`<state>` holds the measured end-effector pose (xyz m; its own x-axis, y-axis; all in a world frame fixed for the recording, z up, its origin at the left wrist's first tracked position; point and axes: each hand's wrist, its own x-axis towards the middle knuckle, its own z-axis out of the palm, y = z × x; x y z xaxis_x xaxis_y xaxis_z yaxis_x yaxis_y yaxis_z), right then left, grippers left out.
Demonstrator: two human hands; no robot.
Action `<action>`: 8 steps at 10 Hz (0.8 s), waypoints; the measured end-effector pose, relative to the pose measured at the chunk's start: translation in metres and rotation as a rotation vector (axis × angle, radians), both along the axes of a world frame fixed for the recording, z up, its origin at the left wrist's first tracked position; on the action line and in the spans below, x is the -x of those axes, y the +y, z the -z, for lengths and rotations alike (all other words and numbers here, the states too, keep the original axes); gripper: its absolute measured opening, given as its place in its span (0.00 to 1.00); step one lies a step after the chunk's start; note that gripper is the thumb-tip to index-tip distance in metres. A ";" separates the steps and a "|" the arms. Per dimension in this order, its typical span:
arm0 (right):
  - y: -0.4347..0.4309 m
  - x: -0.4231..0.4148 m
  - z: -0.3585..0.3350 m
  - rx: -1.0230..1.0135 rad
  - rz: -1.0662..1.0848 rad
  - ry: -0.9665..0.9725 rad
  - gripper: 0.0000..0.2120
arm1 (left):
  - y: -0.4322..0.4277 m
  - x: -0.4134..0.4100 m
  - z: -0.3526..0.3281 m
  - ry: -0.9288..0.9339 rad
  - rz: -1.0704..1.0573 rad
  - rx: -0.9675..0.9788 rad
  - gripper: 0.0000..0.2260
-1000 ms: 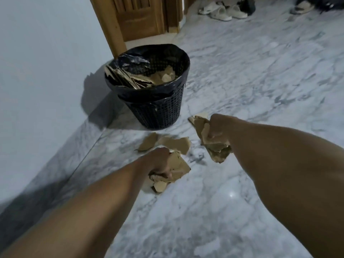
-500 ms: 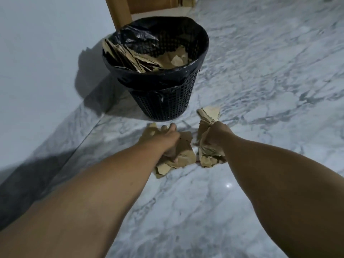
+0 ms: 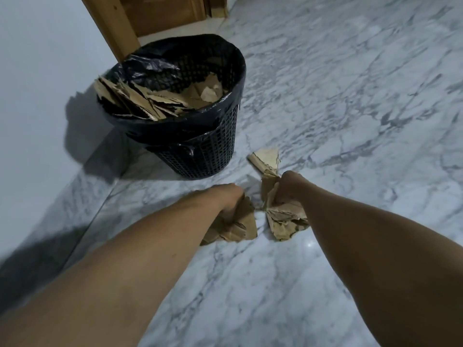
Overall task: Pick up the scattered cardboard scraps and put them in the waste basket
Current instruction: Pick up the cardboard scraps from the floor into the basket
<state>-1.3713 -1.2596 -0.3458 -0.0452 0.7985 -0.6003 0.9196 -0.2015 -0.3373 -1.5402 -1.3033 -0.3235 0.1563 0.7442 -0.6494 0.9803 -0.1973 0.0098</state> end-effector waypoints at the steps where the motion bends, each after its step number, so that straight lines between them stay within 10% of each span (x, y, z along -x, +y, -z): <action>1: 0.002 0.000 -0.003 -0.009 0.023 -0.027 0.14 | -0.004 -0.002 0.004 -0.029 0.014 0.052 0.16; 5: 0.000 0.007 0.003 -0.010 0.085 -0.126 0.22 | -0.063 0.036 0.012 -0.650 -0.368 -0.170 0.20; 8: -0.008 0.007 0.001 -0.028 0.054 -0.113 0.24 | -0.046 0.121 0.017 -0.281 -0.678 -0.249 0.46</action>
